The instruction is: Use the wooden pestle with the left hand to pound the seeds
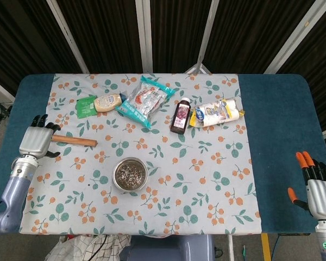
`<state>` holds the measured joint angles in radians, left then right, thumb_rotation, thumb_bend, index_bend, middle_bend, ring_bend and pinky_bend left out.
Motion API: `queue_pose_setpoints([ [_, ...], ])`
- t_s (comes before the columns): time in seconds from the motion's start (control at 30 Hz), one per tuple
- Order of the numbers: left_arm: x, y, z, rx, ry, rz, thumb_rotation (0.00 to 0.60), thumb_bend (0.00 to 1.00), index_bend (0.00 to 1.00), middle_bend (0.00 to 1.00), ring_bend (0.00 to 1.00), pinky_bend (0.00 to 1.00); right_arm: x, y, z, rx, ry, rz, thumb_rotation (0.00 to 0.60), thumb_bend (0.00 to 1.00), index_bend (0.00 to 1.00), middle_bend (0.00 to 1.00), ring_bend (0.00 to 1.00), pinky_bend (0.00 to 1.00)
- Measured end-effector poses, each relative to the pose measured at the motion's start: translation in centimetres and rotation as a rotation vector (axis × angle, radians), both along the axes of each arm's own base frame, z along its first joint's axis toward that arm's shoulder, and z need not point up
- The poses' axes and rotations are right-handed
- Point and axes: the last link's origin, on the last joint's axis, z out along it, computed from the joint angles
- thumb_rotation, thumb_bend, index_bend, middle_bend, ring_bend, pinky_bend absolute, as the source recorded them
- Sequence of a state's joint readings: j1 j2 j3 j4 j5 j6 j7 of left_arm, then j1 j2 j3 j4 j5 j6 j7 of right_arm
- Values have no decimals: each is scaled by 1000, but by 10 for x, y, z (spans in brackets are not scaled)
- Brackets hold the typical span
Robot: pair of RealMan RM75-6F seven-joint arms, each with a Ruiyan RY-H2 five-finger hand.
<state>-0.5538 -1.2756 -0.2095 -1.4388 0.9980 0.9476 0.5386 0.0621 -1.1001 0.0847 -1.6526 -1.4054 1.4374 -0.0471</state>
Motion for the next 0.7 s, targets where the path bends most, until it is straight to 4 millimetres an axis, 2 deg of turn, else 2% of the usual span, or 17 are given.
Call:
queue_pose_setpoints([
  [0.3, 3, 24, -37, -45, 28, 11, 600, 209, 334, 312, 7, 0, 0, -1, 0, 5, -13, -6, 600, 370, 0, 0, 0, 0],
  [0.7, 17, 43, -73, -86, 18, 0, 600, 268, 374, 360, 19, 0, -1, -2, 1, 11, -29, -11, 600, 369, 0, 0, 0, 0],
])
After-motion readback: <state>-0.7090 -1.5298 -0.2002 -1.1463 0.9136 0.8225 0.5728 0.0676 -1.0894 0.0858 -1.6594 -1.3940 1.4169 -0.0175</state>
